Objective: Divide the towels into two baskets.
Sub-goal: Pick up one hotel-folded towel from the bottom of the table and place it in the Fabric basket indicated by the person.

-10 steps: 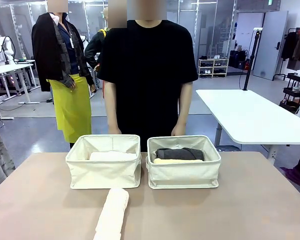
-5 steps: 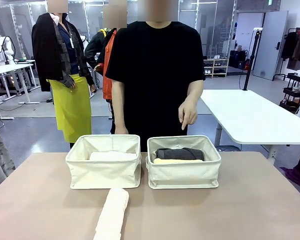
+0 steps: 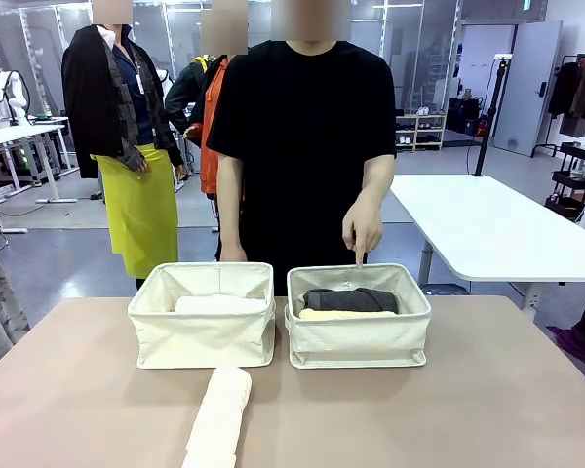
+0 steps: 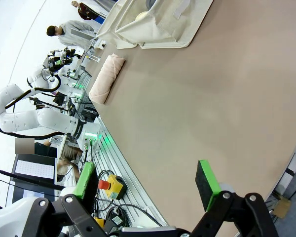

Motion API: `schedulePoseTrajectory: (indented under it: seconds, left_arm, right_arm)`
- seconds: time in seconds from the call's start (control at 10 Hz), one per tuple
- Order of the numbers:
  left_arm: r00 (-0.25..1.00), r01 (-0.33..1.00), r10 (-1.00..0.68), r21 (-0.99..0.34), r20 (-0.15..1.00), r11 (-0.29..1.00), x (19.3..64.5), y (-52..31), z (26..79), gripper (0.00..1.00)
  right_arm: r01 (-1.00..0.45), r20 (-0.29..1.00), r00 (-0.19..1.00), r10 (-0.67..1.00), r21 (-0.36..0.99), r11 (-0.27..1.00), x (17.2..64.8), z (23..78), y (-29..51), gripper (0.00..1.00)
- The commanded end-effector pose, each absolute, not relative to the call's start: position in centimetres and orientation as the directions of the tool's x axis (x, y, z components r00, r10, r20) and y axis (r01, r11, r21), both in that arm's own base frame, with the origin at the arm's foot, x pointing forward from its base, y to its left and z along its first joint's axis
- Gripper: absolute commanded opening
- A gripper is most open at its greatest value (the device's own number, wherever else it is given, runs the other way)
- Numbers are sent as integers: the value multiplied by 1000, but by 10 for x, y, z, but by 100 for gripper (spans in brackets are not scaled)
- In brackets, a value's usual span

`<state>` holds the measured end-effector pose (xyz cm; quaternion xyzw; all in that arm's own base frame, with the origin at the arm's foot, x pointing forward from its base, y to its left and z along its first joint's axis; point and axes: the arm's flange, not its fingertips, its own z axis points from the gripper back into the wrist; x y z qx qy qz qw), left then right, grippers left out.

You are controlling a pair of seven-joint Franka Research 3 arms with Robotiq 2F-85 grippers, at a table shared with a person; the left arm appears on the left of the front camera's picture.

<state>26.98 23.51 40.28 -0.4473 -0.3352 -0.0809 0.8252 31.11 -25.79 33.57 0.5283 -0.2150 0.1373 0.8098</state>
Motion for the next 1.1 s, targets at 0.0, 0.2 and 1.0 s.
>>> schedulePoseTrajectory:
  seconds: [0.0,0.2,1.0]
  left_arm:
    - [740,459,175,-678,649,574,270,237,401,100]
    - [740,459,175,-678,649,574,270,237,401,100]
    - [952,282,-123,-645,281,711,342,57,468,100]
  right_arm:
    - [-444,486,874,3,796,411,308,338,-257,100]
    - [-444,486,874,3,796,411,308,338,-257,100]
    - [-444,486,874,3,796,411,308,338,-257,100]
